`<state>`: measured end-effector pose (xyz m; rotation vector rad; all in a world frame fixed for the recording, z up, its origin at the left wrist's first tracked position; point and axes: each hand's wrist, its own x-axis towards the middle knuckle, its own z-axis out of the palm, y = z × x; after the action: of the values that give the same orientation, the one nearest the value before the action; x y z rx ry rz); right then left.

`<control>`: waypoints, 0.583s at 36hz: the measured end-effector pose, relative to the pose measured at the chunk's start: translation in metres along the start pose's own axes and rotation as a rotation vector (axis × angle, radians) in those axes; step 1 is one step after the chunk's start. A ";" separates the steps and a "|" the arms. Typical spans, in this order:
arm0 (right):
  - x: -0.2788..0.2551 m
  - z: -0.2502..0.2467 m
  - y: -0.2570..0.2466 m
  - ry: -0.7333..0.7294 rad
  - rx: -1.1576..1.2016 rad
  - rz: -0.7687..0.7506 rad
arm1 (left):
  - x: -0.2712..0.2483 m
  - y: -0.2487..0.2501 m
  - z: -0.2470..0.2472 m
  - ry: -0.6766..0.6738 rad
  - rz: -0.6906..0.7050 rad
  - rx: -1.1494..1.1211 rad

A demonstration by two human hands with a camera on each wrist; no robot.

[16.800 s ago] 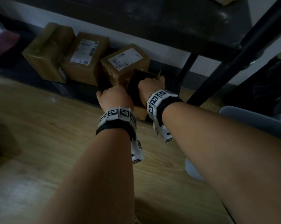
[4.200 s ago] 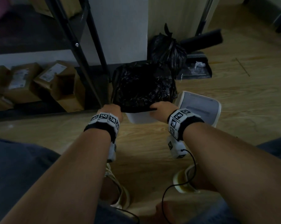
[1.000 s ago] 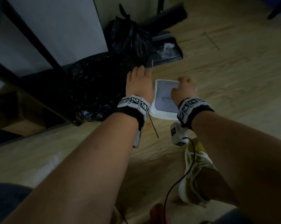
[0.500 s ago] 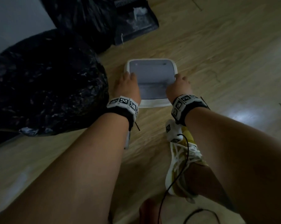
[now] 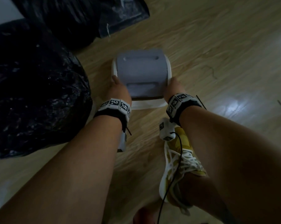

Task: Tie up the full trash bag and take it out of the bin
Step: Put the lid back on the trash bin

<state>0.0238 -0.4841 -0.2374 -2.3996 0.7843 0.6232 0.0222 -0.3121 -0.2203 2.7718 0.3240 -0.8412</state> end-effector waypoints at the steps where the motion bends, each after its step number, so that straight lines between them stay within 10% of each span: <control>1: 0.000 0.000 -0.001 0.011 -0.001 0.010 | -0.001 0.000 -0.001 0.001 -0.003 0.000; 21: -0.062 -0.062 -0.016 0.130 0.077 -0.001 | -0.063 0.003 -0.070 0.278 0.154 -0.001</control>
<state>0.0049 -0.4866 -0.1508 -2.3880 0.8452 0.4319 0.0084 -0.3048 -0.1273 2.8688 0.1530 -0.4196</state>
